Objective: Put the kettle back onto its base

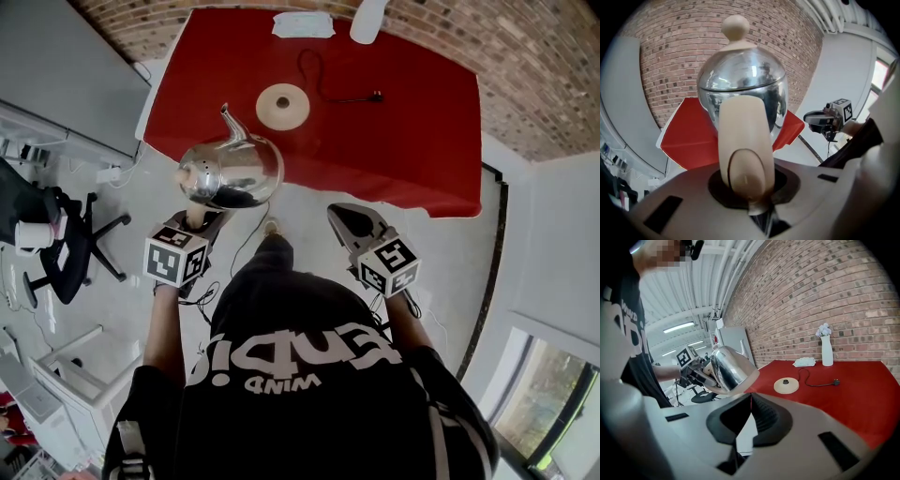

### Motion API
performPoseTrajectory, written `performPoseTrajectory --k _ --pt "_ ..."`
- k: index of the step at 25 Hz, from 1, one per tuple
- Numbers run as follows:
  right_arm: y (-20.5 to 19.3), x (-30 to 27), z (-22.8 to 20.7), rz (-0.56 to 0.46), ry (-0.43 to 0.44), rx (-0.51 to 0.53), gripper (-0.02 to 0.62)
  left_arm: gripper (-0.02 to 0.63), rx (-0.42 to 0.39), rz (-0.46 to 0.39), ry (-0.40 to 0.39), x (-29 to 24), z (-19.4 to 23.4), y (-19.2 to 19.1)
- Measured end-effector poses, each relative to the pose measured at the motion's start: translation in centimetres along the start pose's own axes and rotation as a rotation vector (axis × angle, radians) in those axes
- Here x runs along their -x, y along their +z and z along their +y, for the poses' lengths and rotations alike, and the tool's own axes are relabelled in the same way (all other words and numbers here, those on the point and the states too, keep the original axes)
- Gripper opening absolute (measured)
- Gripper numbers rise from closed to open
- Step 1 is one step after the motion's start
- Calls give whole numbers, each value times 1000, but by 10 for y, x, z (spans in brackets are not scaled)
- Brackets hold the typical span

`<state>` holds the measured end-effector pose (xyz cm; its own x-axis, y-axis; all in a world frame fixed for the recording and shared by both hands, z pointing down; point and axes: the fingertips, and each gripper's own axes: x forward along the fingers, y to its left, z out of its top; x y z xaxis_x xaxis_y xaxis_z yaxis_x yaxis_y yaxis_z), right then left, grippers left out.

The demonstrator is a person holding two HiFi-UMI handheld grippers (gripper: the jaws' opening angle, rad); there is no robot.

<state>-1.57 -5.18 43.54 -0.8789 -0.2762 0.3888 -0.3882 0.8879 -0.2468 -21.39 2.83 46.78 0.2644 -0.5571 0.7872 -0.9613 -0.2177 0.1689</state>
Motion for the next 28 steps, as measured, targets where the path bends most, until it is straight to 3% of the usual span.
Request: performPoseTrajectory --k 17,28 --pt "50 -40 -45 -65 -163 -33 23 55 -130 42 -84 -24 68 64" --pt "66 -18 -103 -73 -216 -42 23 54 -123 33 -71 -46 68 96"
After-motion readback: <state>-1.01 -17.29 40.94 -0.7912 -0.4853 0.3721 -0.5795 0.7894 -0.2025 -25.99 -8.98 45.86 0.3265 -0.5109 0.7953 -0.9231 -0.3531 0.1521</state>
